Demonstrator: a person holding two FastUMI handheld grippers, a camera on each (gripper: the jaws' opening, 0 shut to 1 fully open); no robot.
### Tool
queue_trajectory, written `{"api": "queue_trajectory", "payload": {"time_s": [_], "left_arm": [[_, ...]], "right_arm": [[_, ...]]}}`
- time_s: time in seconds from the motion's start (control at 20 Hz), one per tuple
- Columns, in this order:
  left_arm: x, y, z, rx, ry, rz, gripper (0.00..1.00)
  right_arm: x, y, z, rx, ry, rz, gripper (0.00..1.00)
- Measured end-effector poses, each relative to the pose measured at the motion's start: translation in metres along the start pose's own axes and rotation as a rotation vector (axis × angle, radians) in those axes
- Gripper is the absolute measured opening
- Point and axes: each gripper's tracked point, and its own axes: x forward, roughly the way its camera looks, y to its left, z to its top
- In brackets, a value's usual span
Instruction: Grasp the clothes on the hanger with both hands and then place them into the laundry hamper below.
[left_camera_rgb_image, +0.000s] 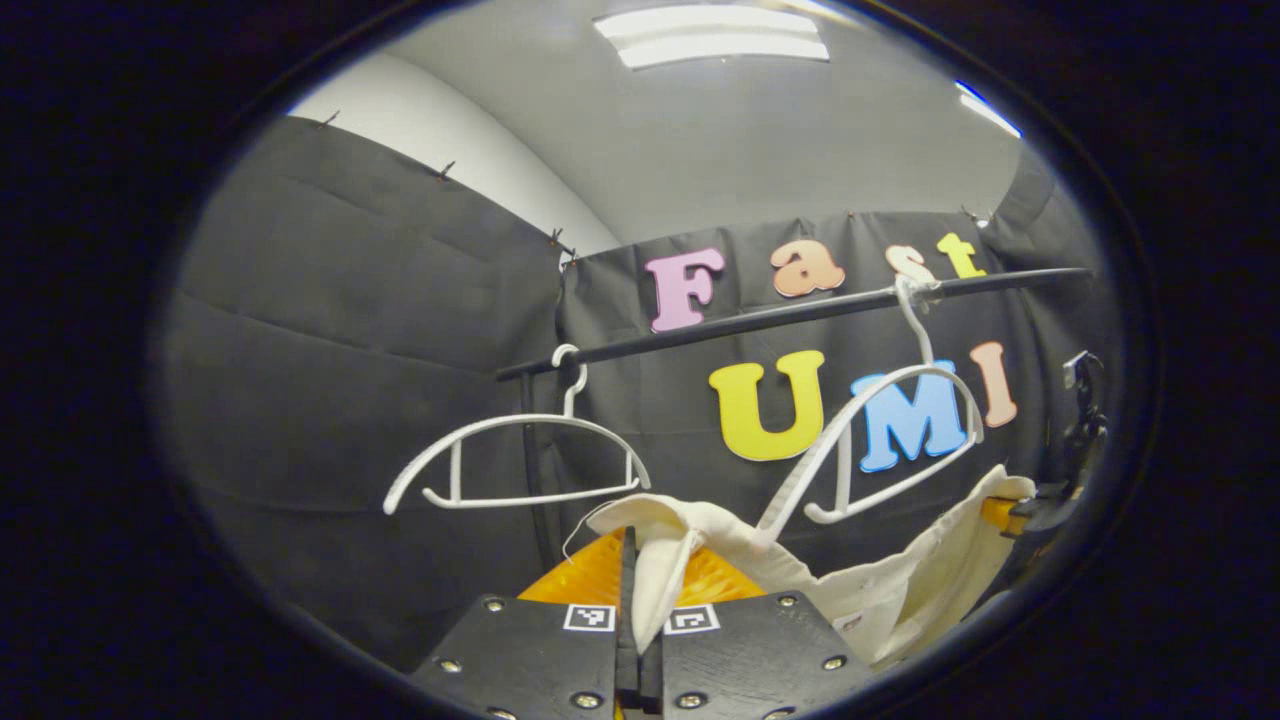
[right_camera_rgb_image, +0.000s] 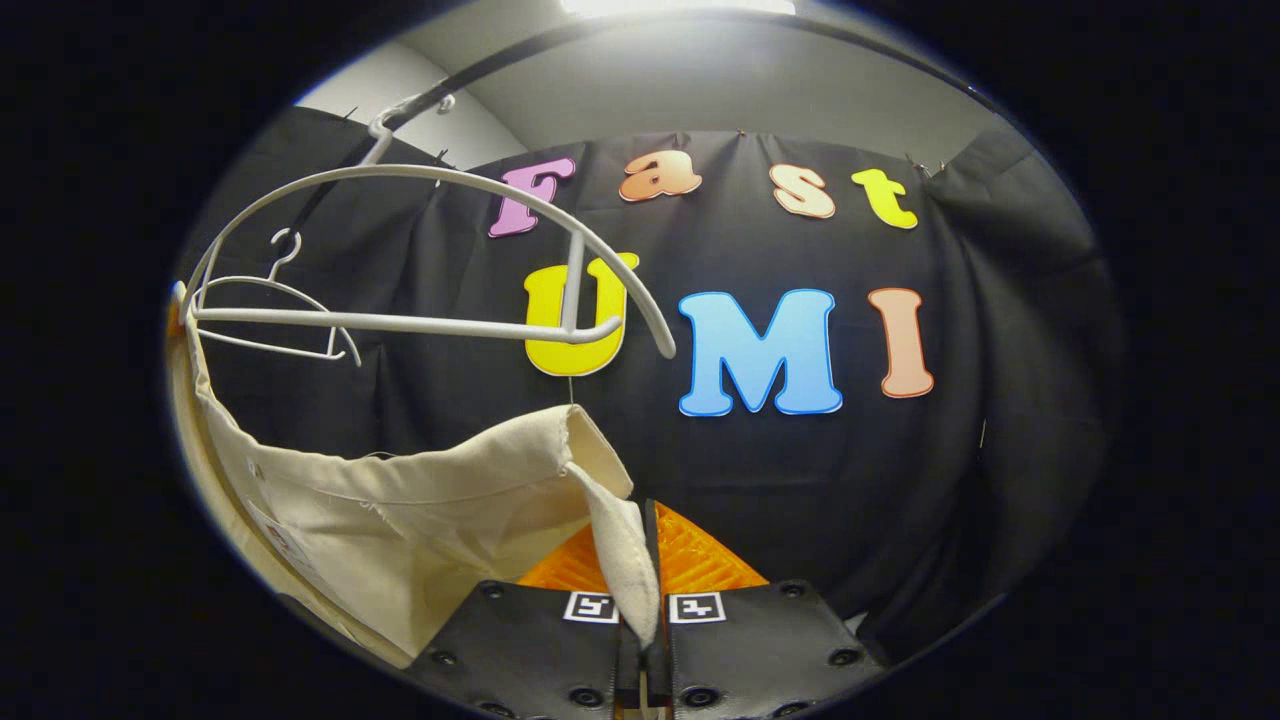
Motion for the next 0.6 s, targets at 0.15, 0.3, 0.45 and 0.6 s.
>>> {"api": "queue_trajectory", "payload": {"time_s": [0.15, 0.3, 0.45, 0.6], "left_arm": [[-0.012, -0.001, -0.012, 0.003, 0.021, -0.017, 0.02], [-0.031, -0.007, -0.022, -0.023, 0.044, -0.050, 0.02], [-0.058, -0.016, -0.026, -0.037, 0.058, -0.109, 0.02], [-0.081, -0.033, -0.027, -0.047, 0.064, -0.169, 0.02]], "right_arm": [[-0.025, 0.012, 0.006, 0.012, -0.008, 0.012, 0.07], [-0.056, 0.032, 0.014, 0.014, -0.021, 0.037, 0.07], [-0.093, 0.059, 0.021, -0.002, -0.033, 0.081, 0.07], [-0.128, 0.089, 0.021, 0.018, -0.018, 0.132, 0.07]]}}
